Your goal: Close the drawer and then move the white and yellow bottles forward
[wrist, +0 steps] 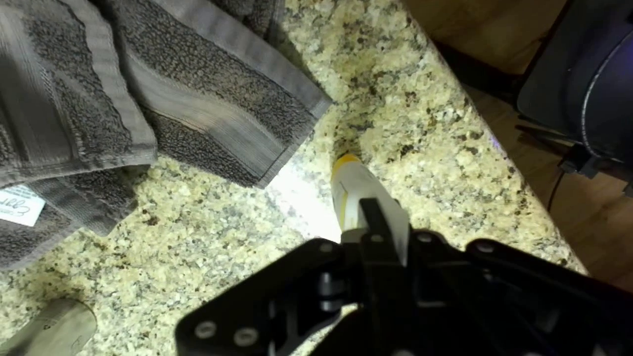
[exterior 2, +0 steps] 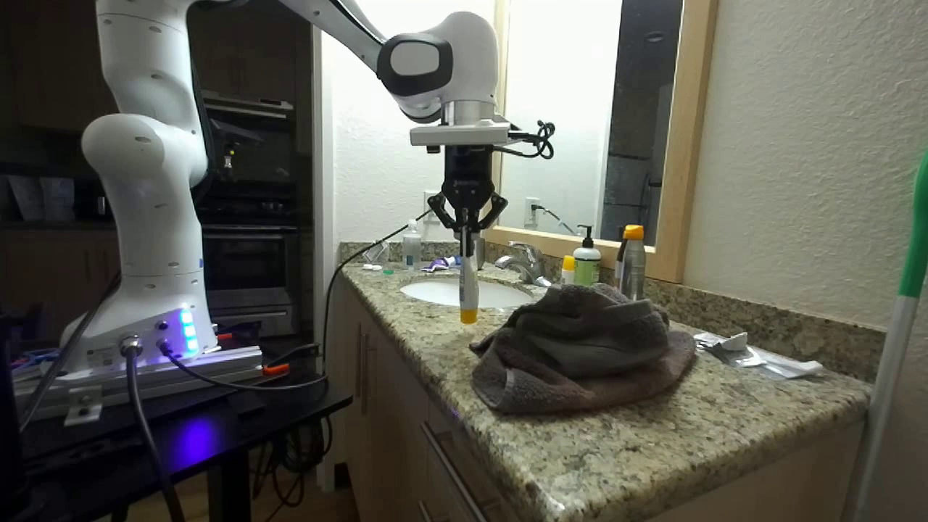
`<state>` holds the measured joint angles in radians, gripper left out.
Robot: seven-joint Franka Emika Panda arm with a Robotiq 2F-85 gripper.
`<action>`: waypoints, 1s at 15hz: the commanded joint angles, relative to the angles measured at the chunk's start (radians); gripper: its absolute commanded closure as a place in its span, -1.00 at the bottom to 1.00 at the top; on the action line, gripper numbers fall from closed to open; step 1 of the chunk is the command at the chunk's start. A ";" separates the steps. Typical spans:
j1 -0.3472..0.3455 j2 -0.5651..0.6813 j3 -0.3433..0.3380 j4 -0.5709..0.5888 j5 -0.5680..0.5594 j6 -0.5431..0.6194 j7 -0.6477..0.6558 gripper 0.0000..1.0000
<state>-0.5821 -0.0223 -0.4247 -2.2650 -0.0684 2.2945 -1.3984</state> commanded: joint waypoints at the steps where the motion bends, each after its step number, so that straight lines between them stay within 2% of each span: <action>1: 0.023 -0.066 -0.027 -0.093 -0.017 0.087 0.005 0.98; 5: 0.032 -0.028 -0.035 -0.077 -0.045 0.037 0.039 0.98; 10: 0.036 -0.001 -0.035 -0.074 -0.087 0.040 0.084 0.98; 11: 0.037 0.007 -0.034 -0.068 -0.090 0.034 0.088 0.88; 12: 0.037 0.009 -0.034 -0.065 -0.102 0.029 0.103 0.39; 13: 0.040 0.012 -0.032 -0.060 -0.109 0.018 0.099 0.38; 15: 0.047 0.009 -0.030 -0.057 -0.110 0.015 0.111 0.18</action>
<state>-0.5588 -0.0246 -0.4405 -2.3340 -0.1610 2.3324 -1.3081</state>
